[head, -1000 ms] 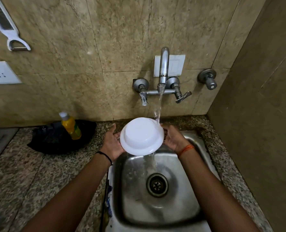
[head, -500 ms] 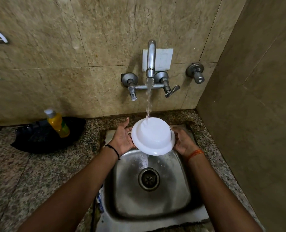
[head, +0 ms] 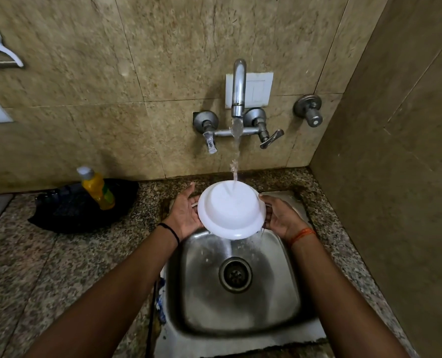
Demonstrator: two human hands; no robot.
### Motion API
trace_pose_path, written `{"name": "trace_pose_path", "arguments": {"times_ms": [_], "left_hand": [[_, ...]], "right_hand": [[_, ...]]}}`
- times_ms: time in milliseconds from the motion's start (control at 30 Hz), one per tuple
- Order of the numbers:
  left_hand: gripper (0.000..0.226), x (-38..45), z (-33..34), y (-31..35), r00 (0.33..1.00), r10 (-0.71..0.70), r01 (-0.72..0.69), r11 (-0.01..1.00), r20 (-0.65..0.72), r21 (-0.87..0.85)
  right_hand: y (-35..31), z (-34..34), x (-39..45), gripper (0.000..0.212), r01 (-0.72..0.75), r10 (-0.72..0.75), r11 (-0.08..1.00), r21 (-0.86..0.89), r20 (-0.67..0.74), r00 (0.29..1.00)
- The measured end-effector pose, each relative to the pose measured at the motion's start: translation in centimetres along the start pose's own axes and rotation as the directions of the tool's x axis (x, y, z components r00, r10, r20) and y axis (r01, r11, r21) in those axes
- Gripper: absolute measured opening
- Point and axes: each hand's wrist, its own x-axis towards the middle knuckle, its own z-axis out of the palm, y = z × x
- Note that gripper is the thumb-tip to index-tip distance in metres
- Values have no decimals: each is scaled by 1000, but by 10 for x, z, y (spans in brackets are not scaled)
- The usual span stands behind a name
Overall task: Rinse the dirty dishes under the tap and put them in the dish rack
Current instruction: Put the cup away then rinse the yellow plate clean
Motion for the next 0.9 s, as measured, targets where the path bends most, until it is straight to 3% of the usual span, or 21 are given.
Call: {"name": "trace_pose_path", "arguments": {"times_ms": [233, 567, 700, 800, 900], "left_hand": [[52, 0, -1, -1, 1000, -4, 4, 998, 10, 69], [47, 1, -3, -4, 1000, -28, 26, 984, 8, 177], [45, -1, 0, -7, 999, -43, 45, 956, -16, 288], [67, -1, 0, -15, 996, -84, 87, 911, -26, 402], [88, 0, 4, -23, 987, -152, 126, 924, 44, 360]], "right_hand": [[1, -6, -2, 34, -47, 45, 995, -91, -31, 999], [-4, -8, -8, 43, 17, -20, 991, -136, -20, 1000], [-7, -4, -16, 43, 120, -115, 990, -77, 68, 991], [-11, 7, -27, 42, 246, -237, 965, -88, 105, 966], [-13, 24, -42, 42, 474, -416, 825, -308, 239, 878]]}}
